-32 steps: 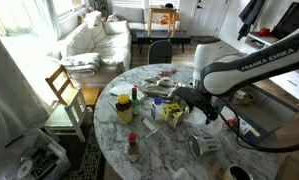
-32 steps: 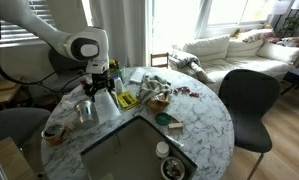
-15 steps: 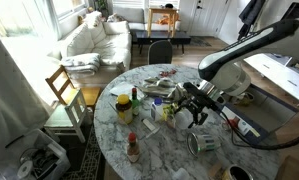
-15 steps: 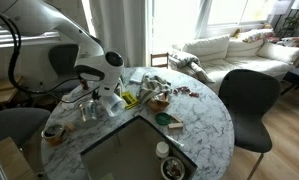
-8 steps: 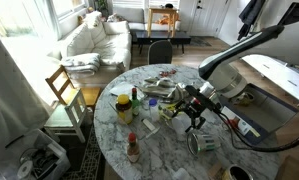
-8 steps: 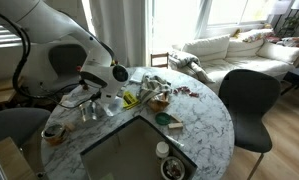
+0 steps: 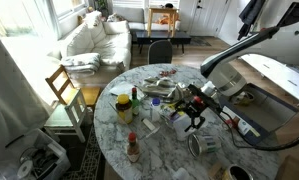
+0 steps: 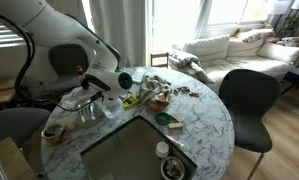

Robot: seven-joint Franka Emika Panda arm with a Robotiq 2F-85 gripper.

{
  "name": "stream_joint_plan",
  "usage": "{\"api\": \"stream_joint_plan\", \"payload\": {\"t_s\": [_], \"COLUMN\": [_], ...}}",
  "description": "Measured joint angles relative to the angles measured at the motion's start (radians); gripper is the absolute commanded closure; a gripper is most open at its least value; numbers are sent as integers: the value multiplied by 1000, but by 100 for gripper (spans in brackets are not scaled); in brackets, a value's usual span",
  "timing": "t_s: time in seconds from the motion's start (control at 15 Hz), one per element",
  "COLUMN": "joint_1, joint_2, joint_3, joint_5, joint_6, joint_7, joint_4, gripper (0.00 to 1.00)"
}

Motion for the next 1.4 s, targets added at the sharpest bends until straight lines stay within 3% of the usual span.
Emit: {"api": "stream_joint_plan", "payload": {"t_s": [0.33, 0.73, 1.0, 1.4], "joint_1": [13, 18, -7, -66], "joint_2": [-57, -275, -401, -450], "joint_3": [-44, -114, -148, -170], "joint_5": [-14, -146, -240, -238], "joint_6": [15, 50, 49, 52], "joint_7": [17, 239, 364, 459], "joint_4": [-13, -163, -285, -362], "gripper": [0, 0, 0, 0]}}
